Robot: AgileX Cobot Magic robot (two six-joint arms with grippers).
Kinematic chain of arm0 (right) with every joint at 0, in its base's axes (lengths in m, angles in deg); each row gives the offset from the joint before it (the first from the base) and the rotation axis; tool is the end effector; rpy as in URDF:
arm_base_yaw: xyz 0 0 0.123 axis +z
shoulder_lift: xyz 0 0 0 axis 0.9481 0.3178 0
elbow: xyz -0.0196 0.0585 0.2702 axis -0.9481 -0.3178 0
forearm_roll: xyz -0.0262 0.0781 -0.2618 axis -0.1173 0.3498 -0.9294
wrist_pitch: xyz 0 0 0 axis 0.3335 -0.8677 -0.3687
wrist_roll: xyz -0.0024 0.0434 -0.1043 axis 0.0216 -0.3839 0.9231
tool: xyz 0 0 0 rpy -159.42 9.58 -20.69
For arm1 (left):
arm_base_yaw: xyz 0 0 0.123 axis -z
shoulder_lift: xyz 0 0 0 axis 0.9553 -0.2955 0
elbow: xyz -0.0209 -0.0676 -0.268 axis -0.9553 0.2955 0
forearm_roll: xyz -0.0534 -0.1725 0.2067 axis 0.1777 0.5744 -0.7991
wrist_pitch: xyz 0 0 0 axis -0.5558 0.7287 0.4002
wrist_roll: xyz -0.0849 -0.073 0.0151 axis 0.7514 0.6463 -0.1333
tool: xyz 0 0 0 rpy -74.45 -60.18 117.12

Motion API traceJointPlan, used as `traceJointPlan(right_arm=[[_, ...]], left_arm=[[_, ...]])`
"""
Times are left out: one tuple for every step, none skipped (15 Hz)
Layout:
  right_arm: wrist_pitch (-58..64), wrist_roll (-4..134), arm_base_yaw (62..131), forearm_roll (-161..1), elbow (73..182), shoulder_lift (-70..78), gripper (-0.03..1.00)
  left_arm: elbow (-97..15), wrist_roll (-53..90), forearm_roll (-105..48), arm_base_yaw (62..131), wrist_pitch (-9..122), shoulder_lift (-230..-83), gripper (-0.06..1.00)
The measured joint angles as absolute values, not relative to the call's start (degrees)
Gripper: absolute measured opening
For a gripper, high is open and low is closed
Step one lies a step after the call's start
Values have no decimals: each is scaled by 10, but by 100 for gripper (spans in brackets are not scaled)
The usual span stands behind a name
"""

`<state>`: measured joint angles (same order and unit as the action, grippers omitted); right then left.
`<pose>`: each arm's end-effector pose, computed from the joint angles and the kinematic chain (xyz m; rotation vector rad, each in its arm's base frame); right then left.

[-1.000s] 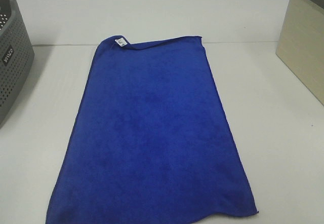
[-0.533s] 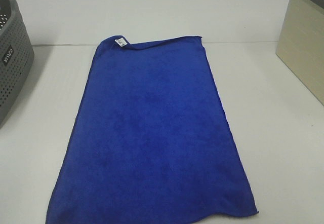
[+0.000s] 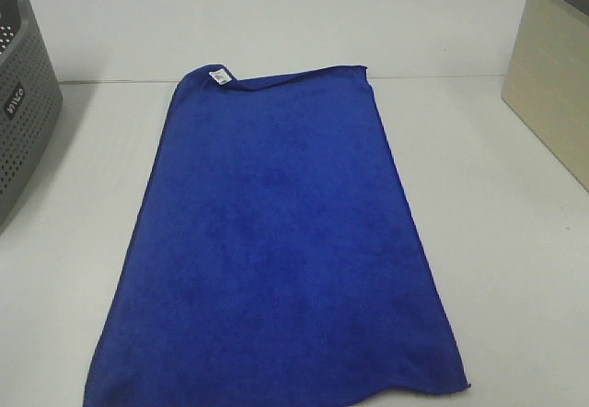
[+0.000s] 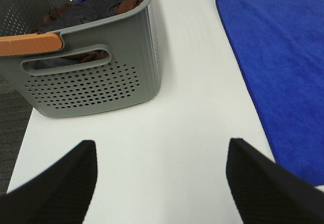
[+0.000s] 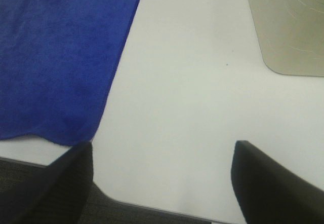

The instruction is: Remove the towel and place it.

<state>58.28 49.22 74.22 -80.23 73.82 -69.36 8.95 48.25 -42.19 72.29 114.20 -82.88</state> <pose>0.0423 0.0152 0.2606 -0.1901 2.1256 0.1143 0.0385 0.0012 0.2830 0.0695 2.0371 0.0644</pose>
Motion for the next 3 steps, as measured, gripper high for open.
traceJointPlan(right_arm=[[583, 492, 742, -802, 738, -694, 75], [583, 492, 742, -802, 738, -694, 75], [583, 492, 742, -802, 738, -694, 75]], left_arm=[[89, 483, -417, 723, 1142, -829, 68], [89, 483, -413, 723, 1142, -829, 68], [89, 483, -413, 723, 1142, -829, 68]])
